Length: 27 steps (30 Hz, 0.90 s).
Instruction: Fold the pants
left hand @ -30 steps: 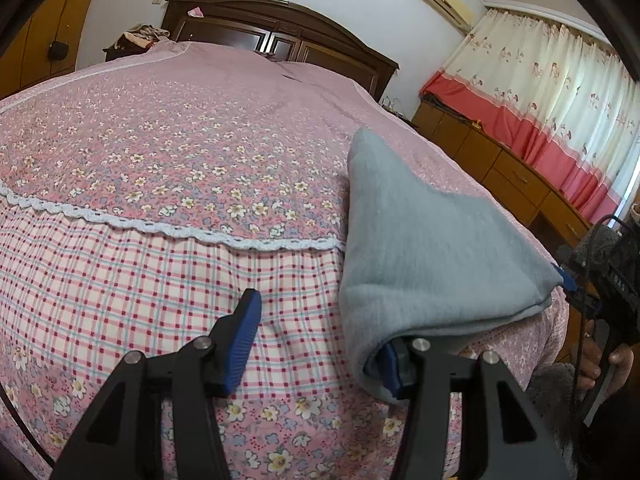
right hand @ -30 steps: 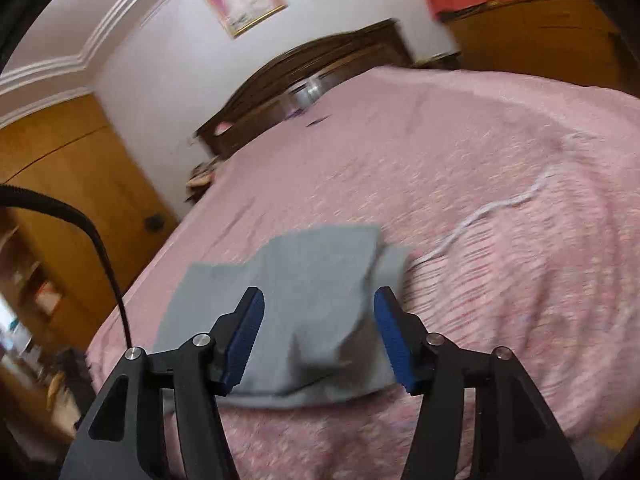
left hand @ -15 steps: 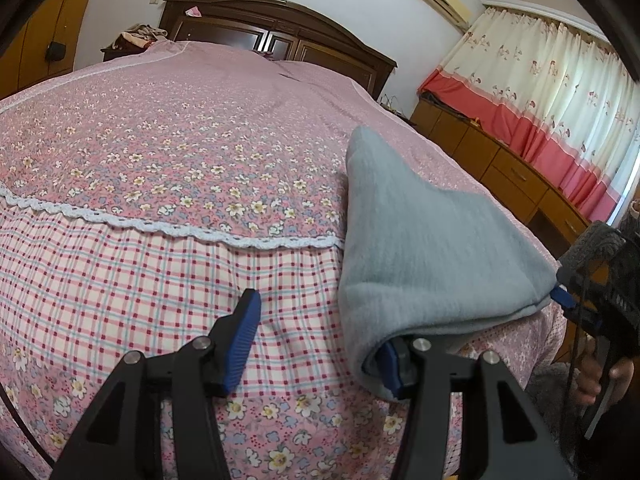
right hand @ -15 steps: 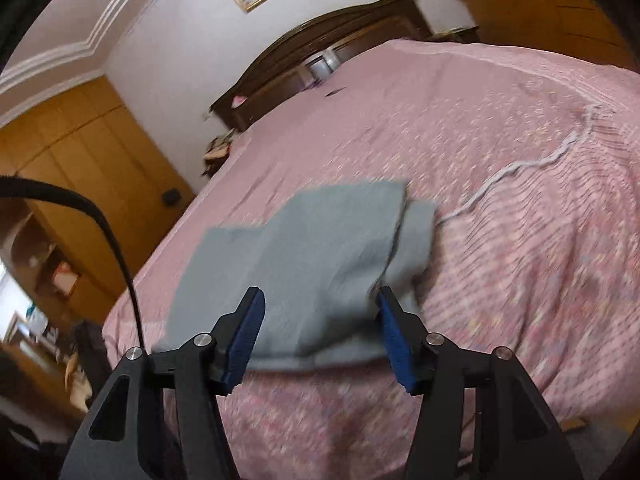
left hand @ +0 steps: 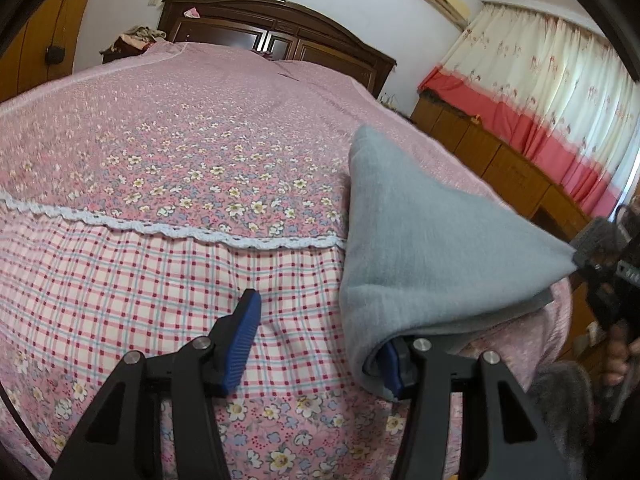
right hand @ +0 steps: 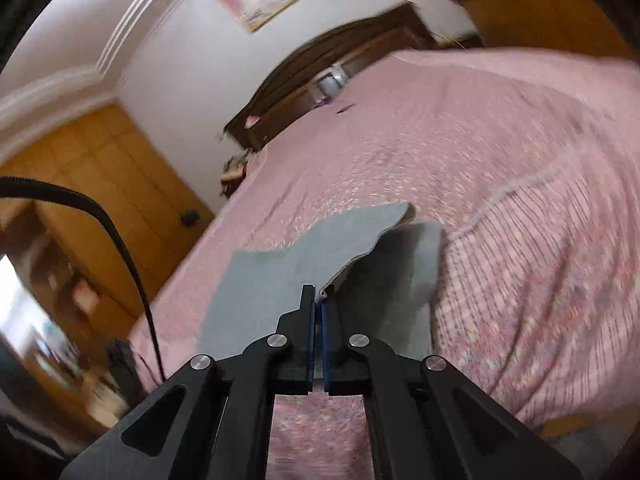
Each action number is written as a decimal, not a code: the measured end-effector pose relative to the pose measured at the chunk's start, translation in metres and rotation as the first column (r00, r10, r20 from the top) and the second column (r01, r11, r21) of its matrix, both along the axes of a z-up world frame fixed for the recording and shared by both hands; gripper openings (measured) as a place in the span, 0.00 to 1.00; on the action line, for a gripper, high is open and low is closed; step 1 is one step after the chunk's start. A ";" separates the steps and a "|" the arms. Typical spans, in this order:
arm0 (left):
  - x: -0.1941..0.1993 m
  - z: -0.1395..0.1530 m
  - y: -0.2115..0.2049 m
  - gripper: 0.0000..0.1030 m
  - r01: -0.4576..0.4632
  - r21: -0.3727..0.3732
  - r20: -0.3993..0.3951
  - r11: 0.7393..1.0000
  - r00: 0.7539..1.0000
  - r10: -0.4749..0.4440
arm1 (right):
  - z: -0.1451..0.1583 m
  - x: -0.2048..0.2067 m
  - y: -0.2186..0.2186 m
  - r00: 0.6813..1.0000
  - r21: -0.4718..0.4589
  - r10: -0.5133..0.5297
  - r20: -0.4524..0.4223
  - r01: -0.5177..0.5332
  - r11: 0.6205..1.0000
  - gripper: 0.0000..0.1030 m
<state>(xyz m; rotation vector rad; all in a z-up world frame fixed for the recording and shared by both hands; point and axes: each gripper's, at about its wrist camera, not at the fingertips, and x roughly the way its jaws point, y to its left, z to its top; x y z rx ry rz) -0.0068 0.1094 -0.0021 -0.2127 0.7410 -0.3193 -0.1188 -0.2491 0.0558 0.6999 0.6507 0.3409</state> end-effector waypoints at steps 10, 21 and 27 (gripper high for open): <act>0.005 0.001 -0.003 0.55 -0.023 0.025 0.003 0.999 1.000 0.023 | -0.034 0.014 0.004 0.973 -0.145 -0.104 -0.204 0.075 0.987 0.03; -0.031 0.038 0.034 0.62 0.335 -0.257 -0.089 0.906 0.926 -0.368 | -0.015 0.031 -0.014 0.981 -0.190 -0.159 -0.113 0.135 0.972 0.84; 0.059 0.074 0.024 0.68 0.233 -0.287 -0.010 0.929 0.969 -0.246 | -0.058 0.081 -0.016 0.951 -0.045 -0.144 -0.275 0.137 0.990 0.75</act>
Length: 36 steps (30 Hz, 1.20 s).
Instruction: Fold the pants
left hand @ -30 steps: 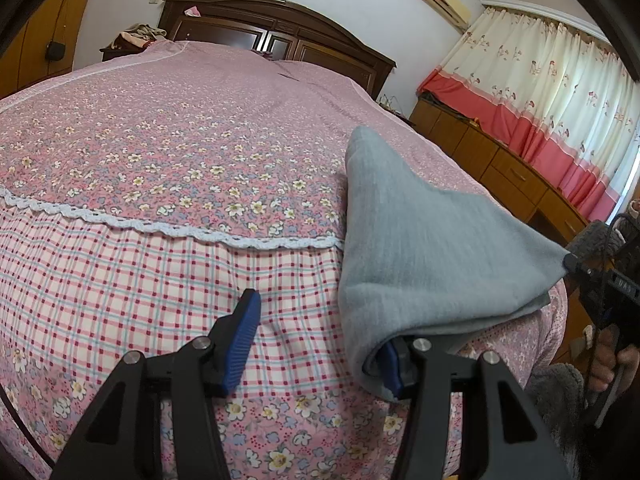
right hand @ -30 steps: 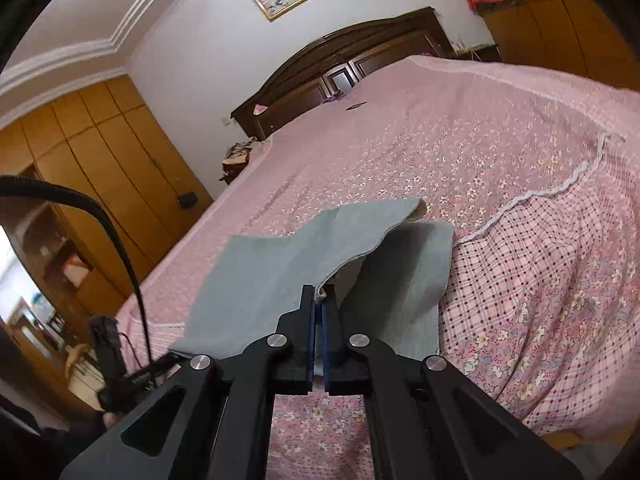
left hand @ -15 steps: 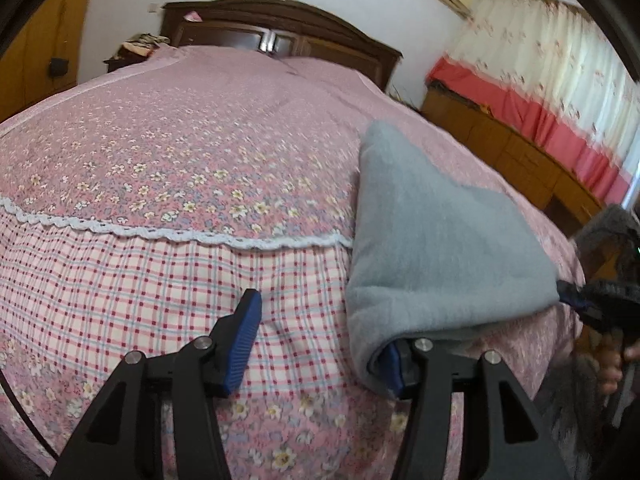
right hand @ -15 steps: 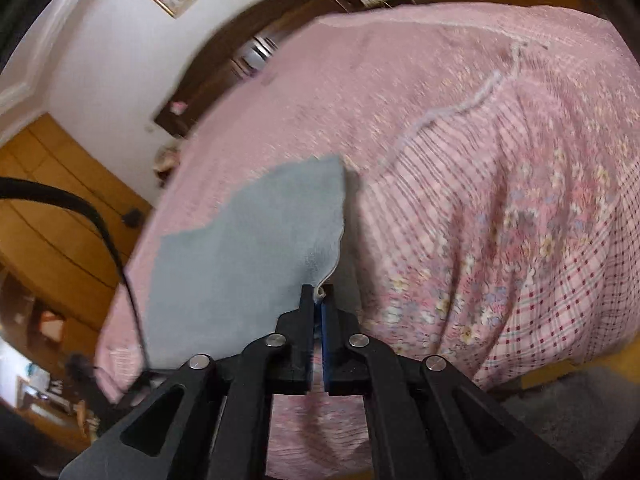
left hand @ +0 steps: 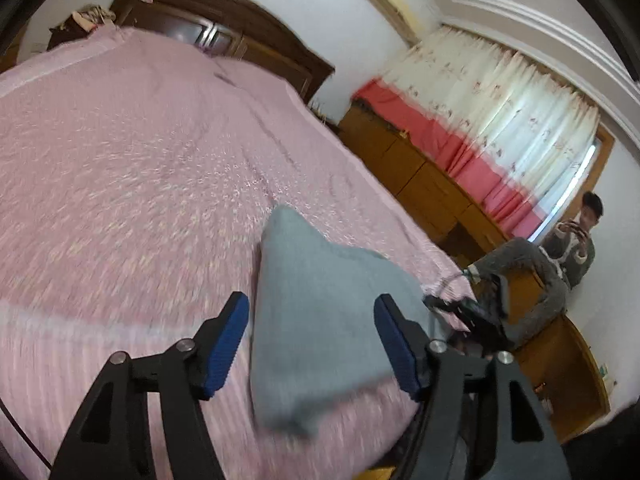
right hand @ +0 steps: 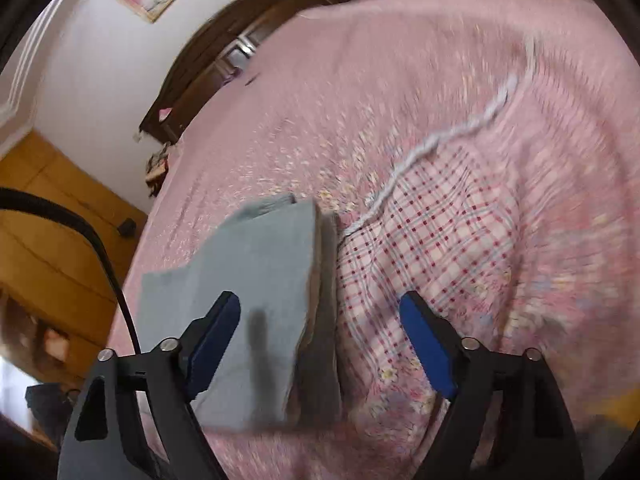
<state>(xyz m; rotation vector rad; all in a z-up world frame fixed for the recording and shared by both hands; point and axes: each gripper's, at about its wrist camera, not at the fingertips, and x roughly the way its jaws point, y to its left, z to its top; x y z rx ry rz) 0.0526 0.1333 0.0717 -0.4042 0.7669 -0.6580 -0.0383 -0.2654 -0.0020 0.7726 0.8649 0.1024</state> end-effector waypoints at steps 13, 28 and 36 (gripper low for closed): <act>0.086 -0.057 -0.021 0.10 0.003 -0.100 -0.263 0.995 0.964 -0.029 | 0.013 -0.008 0.011 0.989 -0.001 0.103 0.110 -0.104 0.995 0.06; 0.099 -0.087 0.005 0.22 -0.122 -0.083 -0.278 0.989 0.956 0.094 | 0.000 0.066 0.054 0.998 -0.012 0.045 0.043 -0.045 0.999 0.13; 0.082 -0.046 0.018 0.30 -0.082 -0.026 -0.231 0.996 0.970 0.074 | 0.085 0.014 0.118 0.947 -0.532 0.116 0.301 0.066 0.844 0.37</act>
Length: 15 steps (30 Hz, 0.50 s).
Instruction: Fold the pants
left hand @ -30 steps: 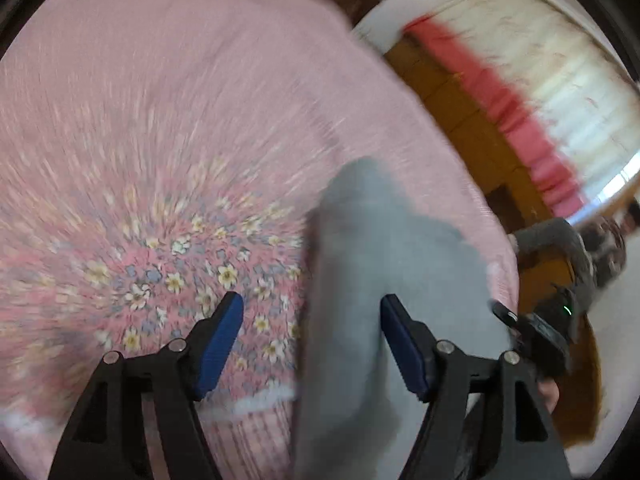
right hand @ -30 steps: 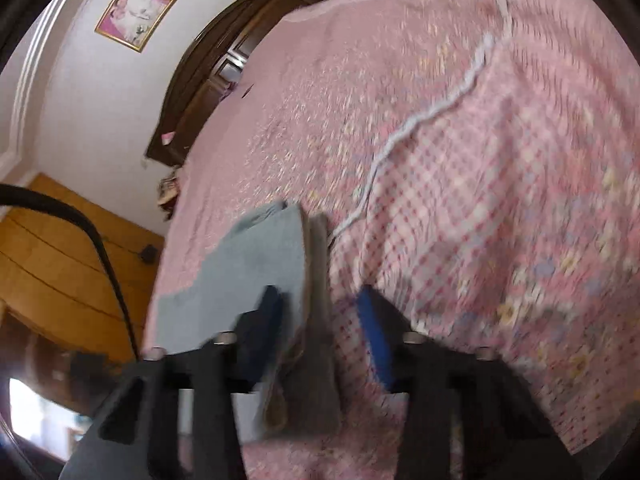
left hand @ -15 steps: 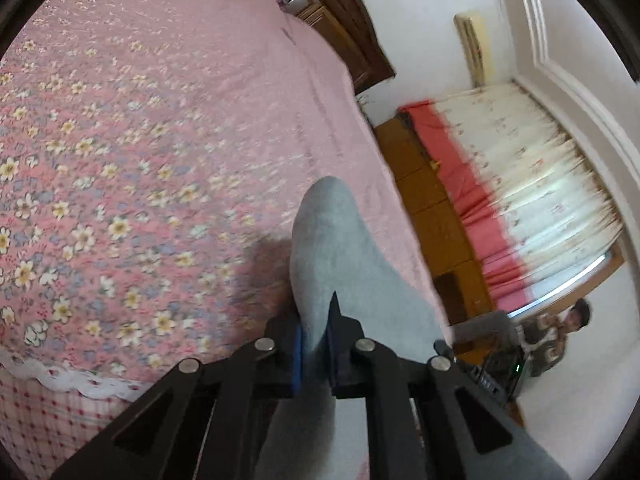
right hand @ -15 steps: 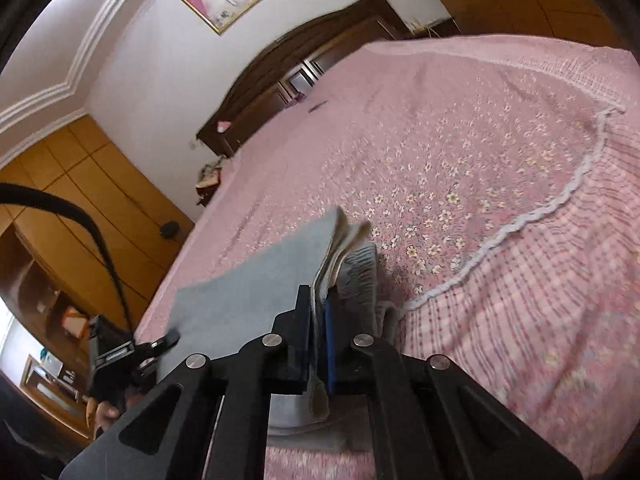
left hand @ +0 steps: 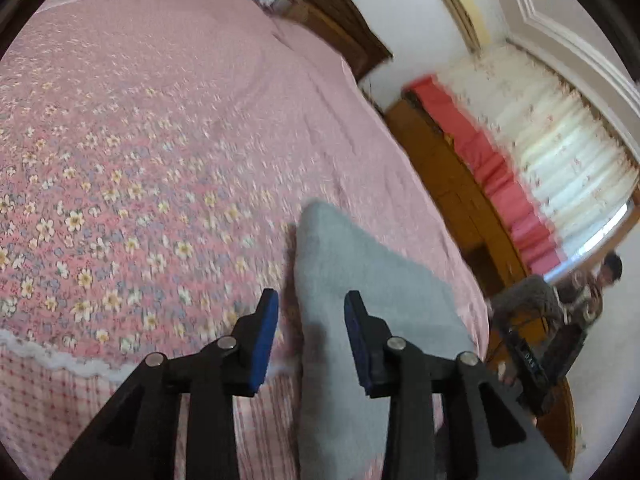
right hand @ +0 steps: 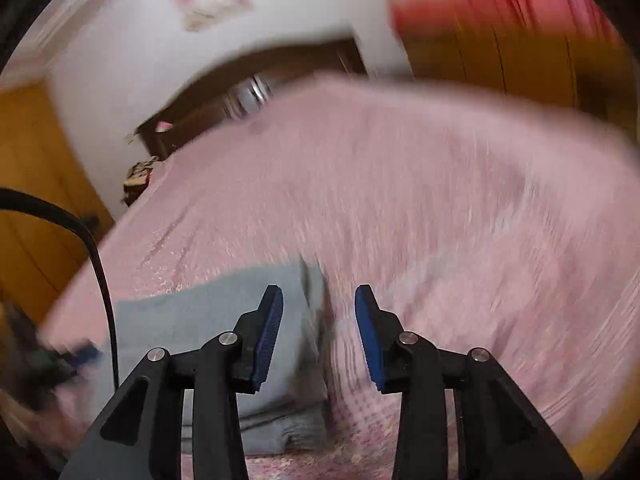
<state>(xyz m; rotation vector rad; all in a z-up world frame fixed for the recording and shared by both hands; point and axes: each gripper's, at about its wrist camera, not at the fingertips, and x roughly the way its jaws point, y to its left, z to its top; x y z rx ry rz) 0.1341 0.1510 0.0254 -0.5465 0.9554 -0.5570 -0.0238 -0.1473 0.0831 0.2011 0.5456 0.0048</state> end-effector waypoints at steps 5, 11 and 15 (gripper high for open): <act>-0.031 -0.015 -0.006 0.24 0.109 -0.005 -0.079 0.994 0.991 -0.109 | -0.032 0.015 0.046 0.976 -0.057 0.158 -0.153 -0.168 0.984 0.37; -0.067 -0.040 -0.027 0.23 0.153 0.134 -0.071 0.979 0.987 -0.145 | -0.067 0.010 0.062 0.954 -0.182 0.119 -0.277 -0.174 0.968 0.32; -0.074 -0.035 -0.011 0.23 0.163 0.154 -0.068 0.974 0.986 -0.154 | -0.067 -0.024 0.045 0.970 -0.161 0.074 -0.233 -0.113 0.980 0.33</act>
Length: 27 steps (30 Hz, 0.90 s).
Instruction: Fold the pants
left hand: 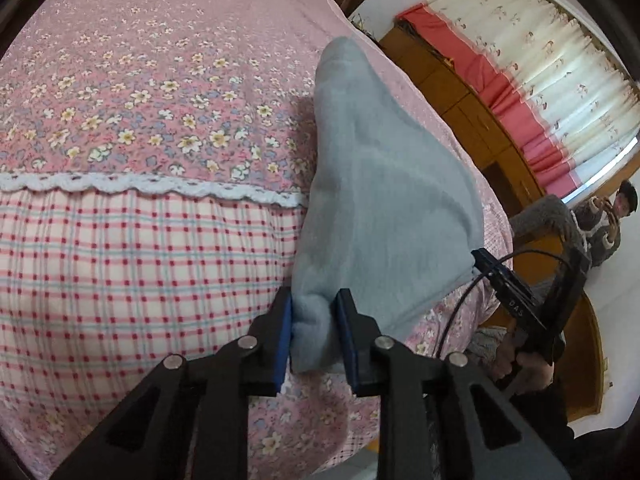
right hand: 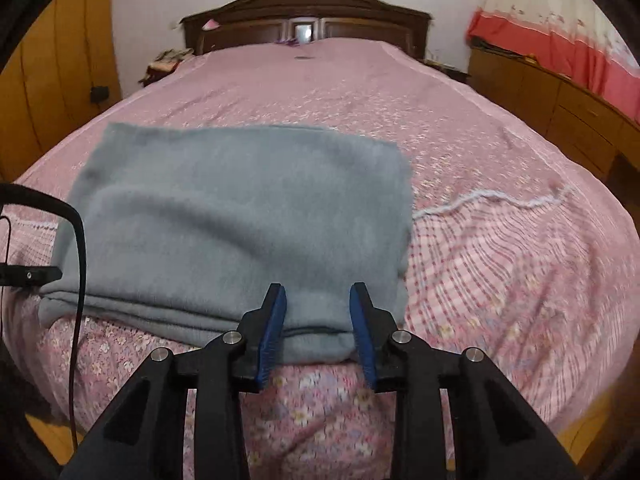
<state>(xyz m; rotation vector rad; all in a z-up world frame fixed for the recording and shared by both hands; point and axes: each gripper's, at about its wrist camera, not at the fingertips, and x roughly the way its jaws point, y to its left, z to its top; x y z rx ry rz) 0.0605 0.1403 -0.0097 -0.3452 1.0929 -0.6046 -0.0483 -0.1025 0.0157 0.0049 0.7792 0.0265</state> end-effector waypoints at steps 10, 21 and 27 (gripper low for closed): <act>-0.007 0.028 0.011 0.22 0.012 0.024 0.042 1.000 0.999 -0.013 | 0.041 0.095 0.002 0.989 0.323 0.080 -0.128 -0.035 0.946 0.33; -0.009 0.003 0.012 0.23 0.015 0.013 0.017 1.000 1.000 -0.015 | 0.040 0.051 0.083 0.991 0.029 0.129 -0.027 -0.128 0.991 0.43; -0.018 0.006 0.030 0.24 0.003 0.011 0.011 1.000 1.000 -0.003 | 0.035 -0.062 0.188 0.840 -0.271 0.522 0.145 -0.474 0.838 0.52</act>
